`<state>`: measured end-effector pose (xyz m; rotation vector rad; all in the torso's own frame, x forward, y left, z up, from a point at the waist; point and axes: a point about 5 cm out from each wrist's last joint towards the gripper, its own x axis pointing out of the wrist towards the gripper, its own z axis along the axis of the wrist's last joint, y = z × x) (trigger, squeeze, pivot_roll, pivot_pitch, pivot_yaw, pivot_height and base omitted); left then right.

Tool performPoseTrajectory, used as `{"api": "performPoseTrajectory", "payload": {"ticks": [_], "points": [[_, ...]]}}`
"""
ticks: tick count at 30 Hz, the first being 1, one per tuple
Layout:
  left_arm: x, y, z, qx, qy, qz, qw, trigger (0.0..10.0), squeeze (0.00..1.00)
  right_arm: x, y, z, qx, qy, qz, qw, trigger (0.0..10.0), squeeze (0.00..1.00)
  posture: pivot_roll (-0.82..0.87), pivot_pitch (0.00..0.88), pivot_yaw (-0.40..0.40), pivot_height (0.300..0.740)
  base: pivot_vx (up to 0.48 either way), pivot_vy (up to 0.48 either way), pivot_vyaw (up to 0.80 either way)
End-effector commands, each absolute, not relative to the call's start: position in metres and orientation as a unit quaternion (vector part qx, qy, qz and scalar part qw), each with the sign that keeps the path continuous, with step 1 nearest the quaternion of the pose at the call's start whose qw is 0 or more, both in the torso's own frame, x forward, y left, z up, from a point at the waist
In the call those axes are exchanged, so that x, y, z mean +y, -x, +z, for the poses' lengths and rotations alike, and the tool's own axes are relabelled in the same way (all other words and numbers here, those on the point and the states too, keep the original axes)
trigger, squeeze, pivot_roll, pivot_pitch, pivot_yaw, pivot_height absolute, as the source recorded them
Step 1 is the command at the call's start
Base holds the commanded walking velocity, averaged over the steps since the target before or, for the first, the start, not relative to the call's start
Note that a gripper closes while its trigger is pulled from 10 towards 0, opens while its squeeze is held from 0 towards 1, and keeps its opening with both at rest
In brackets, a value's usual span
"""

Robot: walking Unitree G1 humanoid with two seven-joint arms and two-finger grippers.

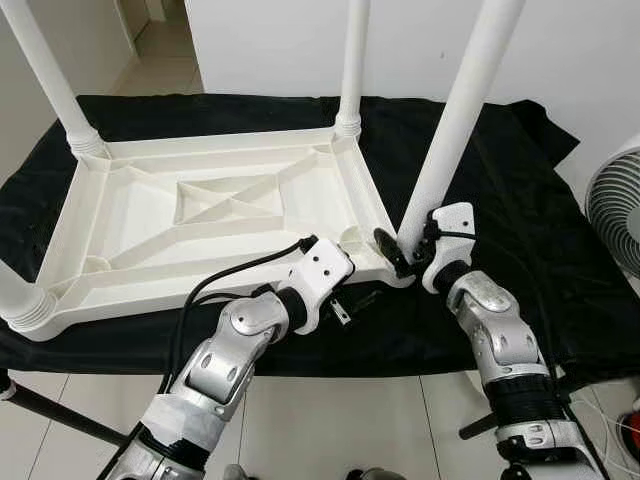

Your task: Building children table

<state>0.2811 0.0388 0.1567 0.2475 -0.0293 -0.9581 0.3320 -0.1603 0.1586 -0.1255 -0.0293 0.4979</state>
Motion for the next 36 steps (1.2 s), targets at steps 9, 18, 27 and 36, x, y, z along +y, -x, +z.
{"api": "performPoseTrajectory", "payload": {"ticks": [9,18,27,36], "points": [[0.038,-0.282,0.16,-0.019,-0.126,-0.452,0.883,10.0,0.0,-0.174,-0.34,0.155,0.006,0.108,0.338,0.935,0.0,0.0,-0.13,0.069,0.042,0.74,0.0,0.0,0.0],[0.037,-0.28,0.159,-0.019,-0.125,-0.454,0.882,10.0,0.0,-0.179,-0.339,0.145,0.027,0.083,0.341,0.936,0.0,0.0,-0.12,0.071,0.041,0.74,0.0,0.0,0.0],[0.036,-0.279,0.159,-0.018,-0.124,-0.458,0.88,10.0,0.0,-0.18,-0.337,0.135,0.036,0.032,0.316,0.947,10.0,0.0,-0.13,0.08,0.046,0.74,0.0,0.0,0.0],[0.034,-0.278,0.158,-0.017,-0.123,-0.461,0.878,10.0,0.0,-0.179,-0.336,0.128,0.047,0.002,0.273,0.961,10.0,0.0,-0.13,0.084,0.046,0.74,0.0,0.0,0.0]]}}
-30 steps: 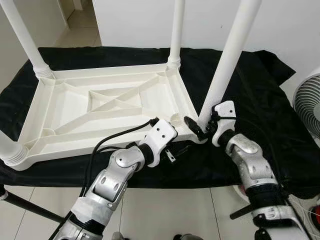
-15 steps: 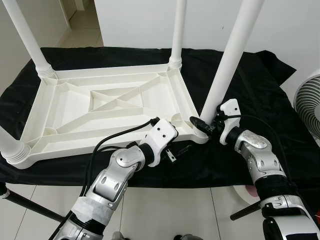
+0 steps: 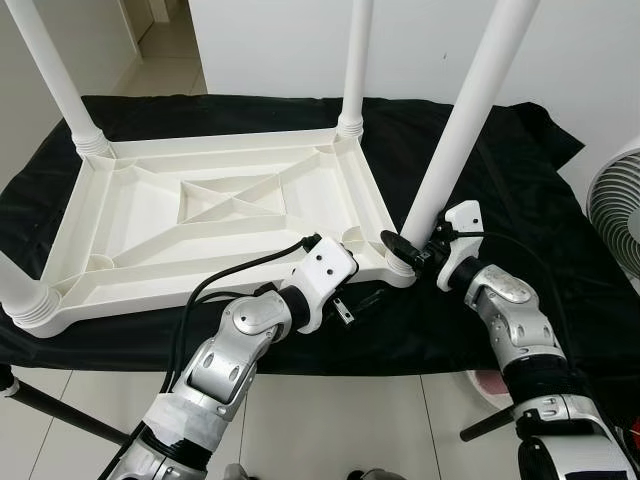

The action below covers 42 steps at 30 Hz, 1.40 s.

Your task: Building children table

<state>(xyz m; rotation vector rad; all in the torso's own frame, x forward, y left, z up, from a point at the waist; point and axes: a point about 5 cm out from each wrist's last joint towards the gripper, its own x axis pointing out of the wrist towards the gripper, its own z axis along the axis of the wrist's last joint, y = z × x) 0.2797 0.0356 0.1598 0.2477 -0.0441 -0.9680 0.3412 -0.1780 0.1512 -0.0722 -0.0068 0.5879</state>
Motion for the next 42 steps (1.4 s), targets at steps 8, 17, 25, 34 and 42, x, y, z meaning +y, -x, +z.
{"api": "performPoseTrajectory", "payload": {"ticks": [8,17,25,34,42], "points": [[0.034,-0.276,0.157,-0.017,-0.123,-0.462,0.878,10.0,0.0,-0.169,-0.333,0.133,0.027,0.009,0.224,0.974,10.0,0.0,-0.13,0.083,0.024,0.74,0.0,0.0,0.0],[0.033,-0.275,0.156,-0.018,-0.12,-0.459,0.88,10.0,0.0,-0.155,-0.323,0.137,0.018,-0.013,0.089,0.996,10.0,0.0,-0.13,0.077,0.009,0.74,0.0,0.0,0.0],[0.03,-0.273,0.154,-0.019,-0.12,-0.465,0.877,10.0,0.0,-0.131,-0.304,0.135,0.017,-0.056,-0.038,0.998,10.0,0.0,-0.12,0.05,0.005,0.74,0.0,0.0,0.0],[0.03,-0.276,0.157,-0.029,-0.129,-0.47,0.873,10.0,0.0,-0.124,-0.291,0.141,0.014,-0.046,-0.041,0.998,10.0,0.0,-0.13,0.064,0.012,0.74,0.0,0.0,0.0],[0.032,-0.281,0.16,-0.032,-0.131,-0.465,0.875,10.0,0.0,-0.121,-0.298,0.15,-0.01,-0.055,-0.008,0.998,10.0,1.0,-0.14,0.074,0.023,0.74,0.0,0.0,0.0]]}}
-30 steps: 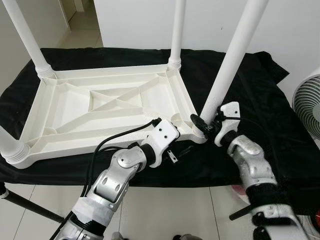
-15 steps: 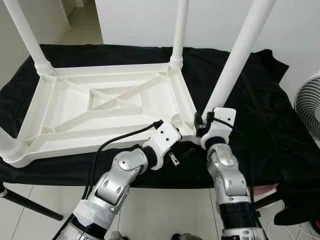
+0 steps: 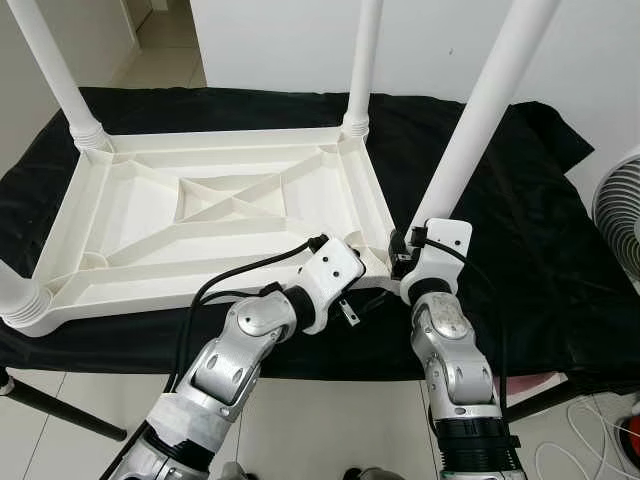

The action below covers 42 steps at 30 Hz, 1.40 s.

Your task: Building children table

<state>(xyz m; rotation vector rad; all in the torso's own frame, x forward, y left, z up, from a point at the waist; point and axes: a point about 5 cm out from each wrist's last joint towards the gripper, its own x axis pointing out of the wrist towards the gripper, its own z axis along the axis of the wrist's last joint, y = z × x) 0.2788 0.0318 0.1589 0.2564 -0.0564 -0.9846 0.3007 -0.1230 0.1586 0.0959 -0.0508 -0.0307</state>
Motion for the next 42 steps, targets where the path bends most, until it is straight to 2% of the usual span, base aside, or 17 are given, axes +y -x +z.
{"api": "performPoseTrajectory", "payload": {"ticks": [1,4,5,8,9,12,14,18,22,28,29,31,32,33,34,42], "points": [[0.032,-0.281,0.16,-0.032,-0.132,-0.464,0.875,10.0,0.0,-0.121,-0.299,0.151,-0.016,-0.058,0.003,0.998,10.0,1.0,-0.14,0.074,0.023,0.74,0.0,0.0,0.0],[0.033,-0.282,0.16,-0.033,-0.132,-0.464,0.876,10.0,0.0,-0.122,-0.3,0.154,-0.027,-0.054,0.021,0.998,10.0,1.0,-0.14,0.074,0.023,0.74,0.0,0.0,0.0],[0.033,-0.282,0.161,-0.034,-0.133,-0.463,0.876,10.0,0.0,-0.125,-0.302,0.157,-0.037,-0.04,0.041,0.998,10.0,0.15,-0.14,0.07,0.026,0.74,0.0,0.0,0.0],[0.032,-0.282,0.162,-0.035,-0.133,-0.464,0.875,10.0,0.0,-0.13,-0.304,0.159,-0.04,-0.027,0.063,0.997,10.0,0.15,-0.14,0.07,0.026,0.74,0.0,0.0,0.0],[0.032,-0.283,0.162,-0.037,-0.135,-0.464,0.875,10.0,0.0,-0.135,-0.306,0.16,-0.041,-0.013,0.09,0.995,10.0,0.0,-0.14,0.069,0.028,0.74,0.0,0.0,0.0],[0.032,-0.283,0.163,-0.038,-0.135,-0.465,0.874,10.0,0.0,-0.14,-0.308,0.161,-0.043,0.0,0.115,0.992,10.0,0.0,-0.14,0.069,0.028,0.74,0.0,0.0,0.0],[0.031,-0.284,0.163,-0.039,-0.137,-0.465,0.874,10.0,0.0,-0.149,-0.314,0.161,-0.04,0.021,0.169,0.985,10.0,0.0,-0.14,0.068,0.027,0.74,0.0,0.0,0.0],[0.031,-0.284,0.164,-0.04,-0.136,-0.465,0.874,10.0,0.0,-0.154,-0.318,0.16,-0.034,0.029,0.193,0.98,10.0,0.0,-0.14,0.068,0.027,0.74,0.0,0.0,0.0],[0.03,-0.281,0.16,-0.029,-0.135,-0.473,0.87,10.0,0.0,-0.164,-0.328,0.153,-0.018,0.077,0.276,0.958,10.0,0.0,-0.13,0.066,0.028,0.74,0.0,0.0,0.0],[0.028,-0.278,0.156,-0.02,-0.127,-0.486,0.865,10.0,0.0,-0.168,-0.336,0.151,-0.009,0.1,0.305,0.947,10.0,0.0,-0.13,0.061,0.027,0.74,0.0,0.0,0.0],[0.026,-0.276,0.154,-0.016,-0.124,-0.491,0.862,10.0,0.0,-0.168,-0.34,0.152,-0.006,0.105,0.317,0.943,8.4,0.0,-0.13,0.057,0.027,0.74,0.0,0.0,0.0],[0.026,-0.276,0.154,-0.016,-0.124,-0.492,0.861,10.0,0.0,-0.168,-0.341,0.152,-0.003,0.103,0.318,0.942,8.4,0.0,-0.13,0.057,0.027,0.74,0.0,0.0,0.0],[0.025,-0.275,0.153,-0.014,-0.124,-0.495,0.86,10.0,0.0,-0.169,-0.343,0.153,-0.005,0.103,0.321,0.941,4.2,0.0,-0.13,0.054,0.025,0.74,0.0,0.0,0.0],[0.025,-0.274,0.152,-0.012,-0.123,-0.499,0.858,10.0,0.0,-0.169,-0.345,0.153,-0.007,0.105,0.325,0.94,1.1,0.0,-0.13,0.049,0.023,0.74,0.0,0.0,0.0],[0.024,-0.273,0.151,-0.011,-0.123,-0.5,0.857,10.0,0.0,-0.17,-0.346,0.153,-0.007,0.106,0.326,0.939,0.0,0.0,-0.13,0.049,0.023,0.74,0.0,0.0,0.0],[0.024,-0.27,0.15,-0.009,-0.124,-0.503,0.855,10.0,0.0,-0.172,-0.348,0.15,-0.005,0.096,0.341,0.935,0.0,0.0,-0.12,0.044,0.021,0.74,0.0,0.0,0.0]]}}
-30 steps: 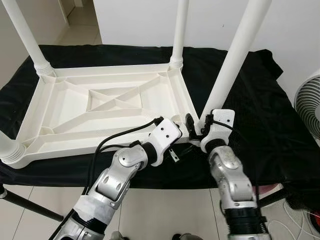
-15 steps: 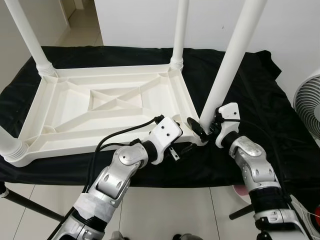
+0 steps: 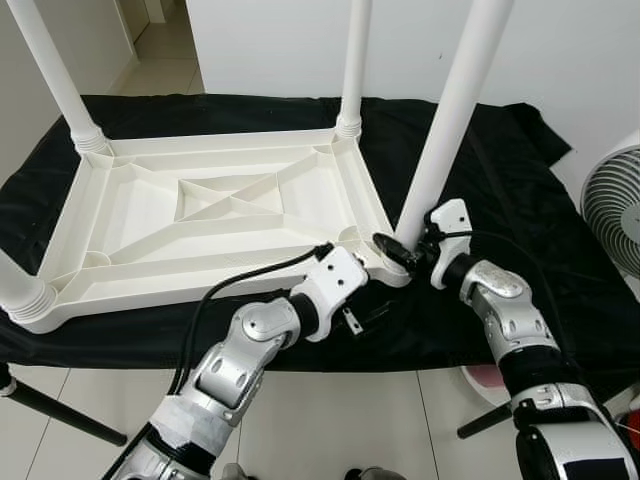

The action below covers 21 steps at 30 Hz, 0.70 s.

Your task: Building children table

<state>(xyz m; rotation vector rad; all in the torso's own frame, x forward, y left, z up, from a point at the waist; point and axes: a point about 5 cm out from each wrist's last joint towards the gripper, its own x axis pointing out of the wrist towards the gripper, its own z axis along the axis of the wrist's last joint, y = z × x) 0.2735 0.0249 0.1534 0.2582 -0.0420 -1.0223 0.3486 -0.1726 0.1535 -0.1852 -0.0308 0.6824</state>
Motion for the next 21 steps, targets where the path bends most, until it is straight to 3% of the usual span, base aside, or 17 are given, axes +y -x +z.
{"api": "performPoseTrajectory", "payload": {"ticks": [1,4,5,17,21], "points": [[0.024,-0.27,0.15,-0.009,-0.124,-0.503,0.855,10.0,0.0,-0.172,-0.349,0.149,-0.005,0.095,0.344,0.934,0.0,0.0,-0.12,0.044,0.021,0.74,0.0,0.0,0.0],[0.024,-0.27,0.15,-0.009,-0.124,-0.503,0.855,10.0,0.0,-0.171,-0.347,0.145,0.001,0.086,0.348,0.933,0.0,0.0,-0.12,0.043,0.019,0.74,0.0,0.0,0.0],[0.024,-0.269,0.15,-0.009,-0.124,-0.503,0.855,10.0,0.0,-0.171,-0.346,0.142,0.004,0.076,0.338,0.938,10.0,0.0,-0.12,0.042,0.017,0.74,0.0,0.0,0.0],[0.024,-0.267,0.148,-0.008,-0.123,-0.506,0.854,10.0,0.0,-0.165,-0.338,0.135,0.003,0.035,0.217,0.976,10.0,0.0,-0.13,0.04,0.014,0.74,0.0,0.0,0.0],[0.023,-0.267,0.149,-0.008,-0.123,-0.506,0.853,10.0,0.0,-0.161,-0.333,0.135,0.011,0.007,0.128,0.992,10.0,0.0,-0.13,0.042,0.012,0.74,0.0,0.0,0.0]]}}
